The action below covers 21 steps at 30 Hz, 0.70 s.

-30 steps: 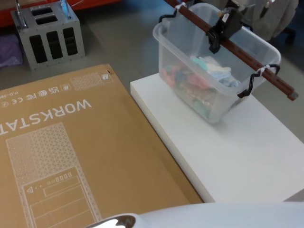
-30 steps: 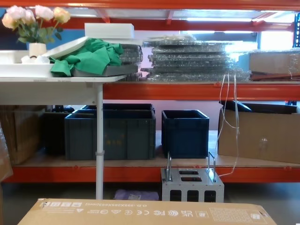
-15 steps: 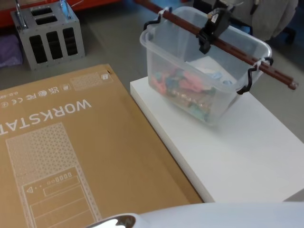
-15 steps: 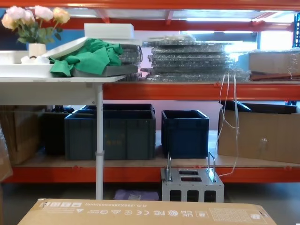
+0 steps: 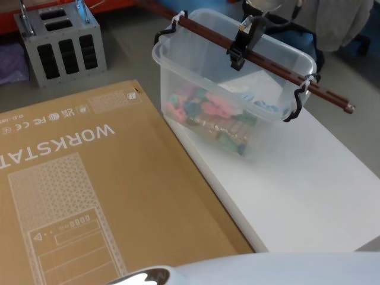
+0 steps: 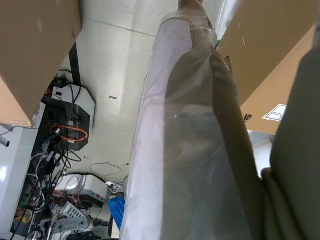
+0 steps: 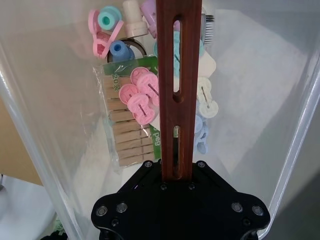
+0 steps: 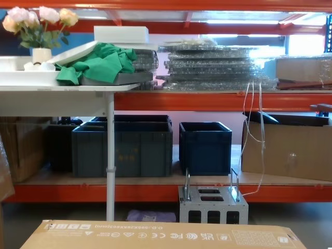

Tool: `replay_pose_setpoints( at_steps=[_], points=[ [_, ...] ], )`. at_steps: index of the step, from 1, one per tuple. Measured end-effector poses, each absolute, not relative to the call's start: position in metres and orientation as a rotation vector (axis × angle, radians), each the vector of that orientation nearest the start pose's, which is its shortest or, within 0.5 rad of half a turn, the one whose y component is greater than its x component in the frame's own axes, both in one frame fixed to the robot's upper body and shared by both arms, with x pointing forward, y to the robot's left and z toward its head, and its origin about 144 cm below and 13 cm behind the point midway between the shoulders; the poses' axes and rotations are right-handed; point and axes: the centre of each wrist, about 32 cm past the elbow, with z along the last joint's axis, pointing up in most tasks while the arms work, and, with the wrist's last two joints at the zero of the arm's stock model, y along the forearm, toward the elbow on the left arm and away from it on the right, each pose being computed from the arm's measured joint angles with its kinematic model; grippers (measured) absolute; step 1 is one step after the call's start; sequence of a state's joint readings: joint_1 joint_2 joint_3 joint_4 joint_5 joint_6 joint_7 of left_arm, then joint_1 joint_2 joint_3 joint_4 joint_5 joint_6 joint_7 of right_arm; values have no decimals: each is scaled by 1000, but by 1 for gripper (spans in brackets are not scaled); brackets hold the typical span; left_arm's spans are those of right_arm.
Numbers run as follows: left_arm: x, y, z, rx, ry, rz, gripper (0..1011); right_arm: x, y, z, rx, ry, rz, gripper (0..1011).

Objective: Use one hand to grasp the basket and place it at the designated location.

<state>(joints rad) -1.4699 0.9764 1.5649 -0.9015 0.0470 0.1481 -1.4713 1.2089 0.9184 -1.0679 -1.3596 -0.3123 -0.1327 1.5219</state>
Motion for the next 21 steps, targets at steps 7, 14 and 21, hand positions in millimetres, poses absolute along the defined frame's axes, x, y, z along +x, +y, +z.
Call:
replay_pose_setpoints(
  at_steps=[7, 14, 21],
  points=[
    [616, 497, 1394, 1629, 169, 176, 0, 601, -337, 1428, -1560, -582, 257, 0],
    [616, 497, 1394, 1629, 169, 176, 0, 600, -305, 1430, -1559, -690, 356, 0],
    [616, 497, 1394, 1629, 169, 176, 0, 594, -274, 1432, -1559, -809, 457, 0]
  ],
)
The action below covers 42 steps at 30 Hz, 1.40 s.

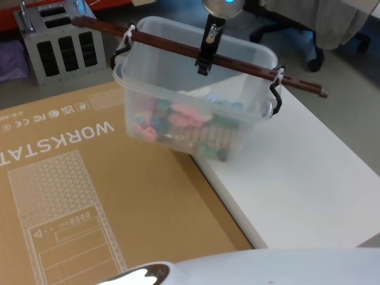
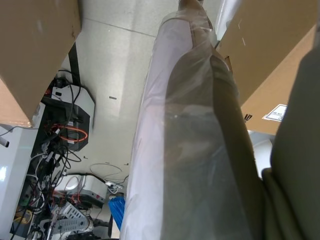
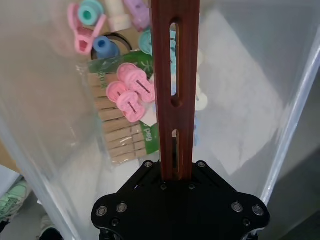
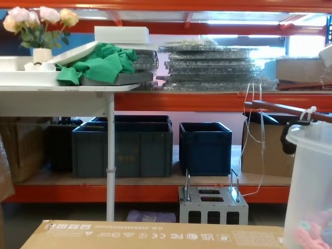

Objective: Use one hand to grasp the basket and place it at the designated location.

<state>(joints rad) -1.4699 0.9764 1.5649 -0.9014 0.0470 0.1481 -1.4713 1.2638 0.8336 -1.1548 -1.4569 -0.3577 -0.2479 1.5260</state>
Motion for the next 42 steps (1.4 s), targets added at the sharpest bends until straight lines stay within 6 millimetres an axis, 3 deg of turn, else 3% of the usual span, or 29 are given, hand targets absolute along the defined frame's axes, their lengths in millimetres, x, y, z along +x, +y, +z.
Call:
replay_pose_setpoints(
  at_steps=[9, 15, 38, 42],
  points=[
    [616, 497, 1394, 1629, 169, 177, 0, 590, -262, 1434, -1562, -859, 495, 1],
    [616, 497, 1394, 1629, 169, 176, 0, 583, -239, 1433, -1546, -951, 570, 0],
    [616, 497, 1394, 1629, 169, 176, 0, 556, -192, 1425, -1442, -1179, 786, 0],
    [616, 497, 1394, 1629, 169, 176, 0, 548, -175, 1419, -1427, -1228, 845, 0]
  ],
)
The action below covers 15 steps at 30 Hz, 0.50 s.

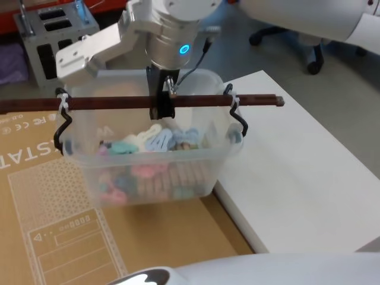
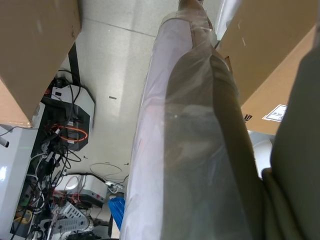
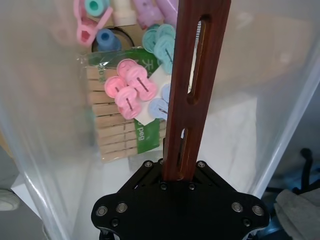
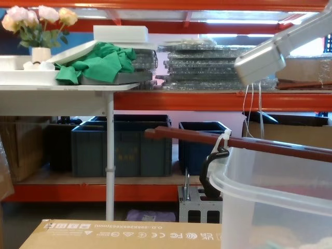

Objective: Use one hand to grasp the basket and place it at the designated location.

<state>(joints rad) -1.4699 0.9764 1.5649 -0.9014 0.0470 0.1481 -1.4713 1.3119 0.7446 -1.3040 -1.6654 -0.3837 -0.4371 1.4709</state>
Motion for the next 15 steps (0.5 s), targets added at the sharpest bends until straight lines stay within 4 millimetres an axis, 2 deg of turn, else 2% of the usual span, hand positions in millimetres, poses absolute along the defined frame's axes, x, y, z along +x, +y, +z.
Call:
replay_pose_setpoints(
  at_steps=[9, 15],
  points=[
    [616, 497, 1394, 1629, 168, 176, 0, 545, -167, 1416, -1424, -1251, 874, 0],
    [616, 497, 1394, 1629, 169, 176, 0, 541, -155, 1409, -1403, -1282, 921, 0]
  ],
)
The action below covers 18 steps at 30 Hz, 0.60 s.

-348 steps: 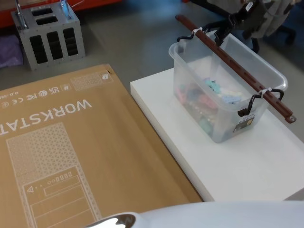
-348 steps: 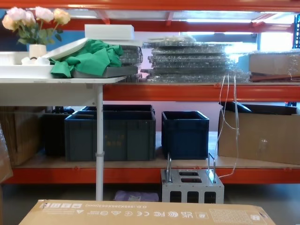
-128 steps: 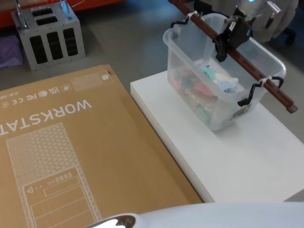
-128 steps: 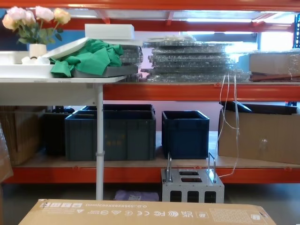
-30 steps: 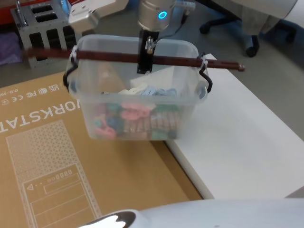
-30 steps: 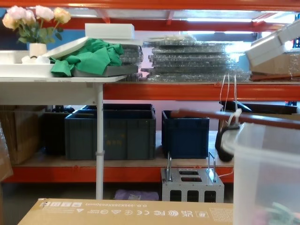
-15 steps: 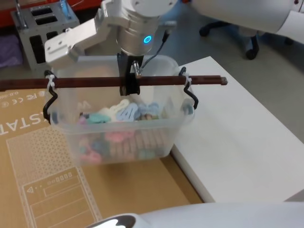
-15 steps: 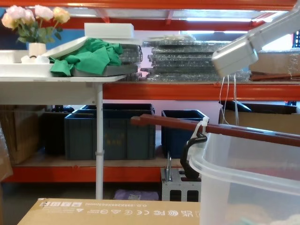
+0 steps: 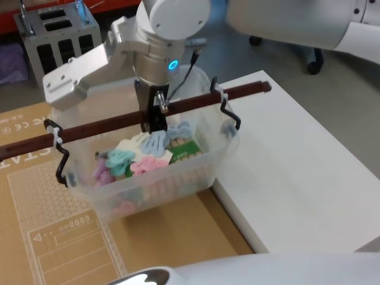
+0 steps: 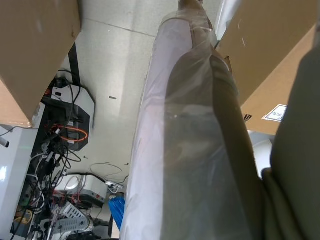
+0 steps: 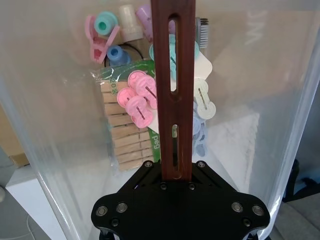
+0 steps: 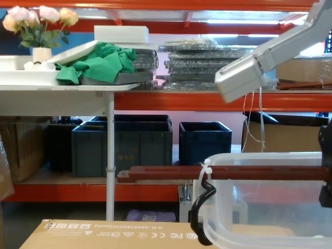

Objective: Use one hand to grasp the basket and place it at the designated location.

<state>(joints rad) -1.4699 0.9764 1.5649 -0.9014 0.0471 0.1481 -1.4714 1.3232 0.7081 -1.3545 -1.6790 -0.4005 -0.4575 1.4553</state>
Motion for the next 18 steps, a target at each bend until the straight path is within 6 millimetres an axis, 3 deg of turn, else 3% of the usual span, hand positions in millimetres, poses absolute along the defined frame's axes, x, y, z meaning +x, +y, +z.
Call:
replay_pose_setpoints(
  at_steps=[18],
  points=[
    [616, 497, 1394, 1629, 168, 176, 0, 533, -131, 1391, -1354, -1353, 1019, 0]
  ],
)
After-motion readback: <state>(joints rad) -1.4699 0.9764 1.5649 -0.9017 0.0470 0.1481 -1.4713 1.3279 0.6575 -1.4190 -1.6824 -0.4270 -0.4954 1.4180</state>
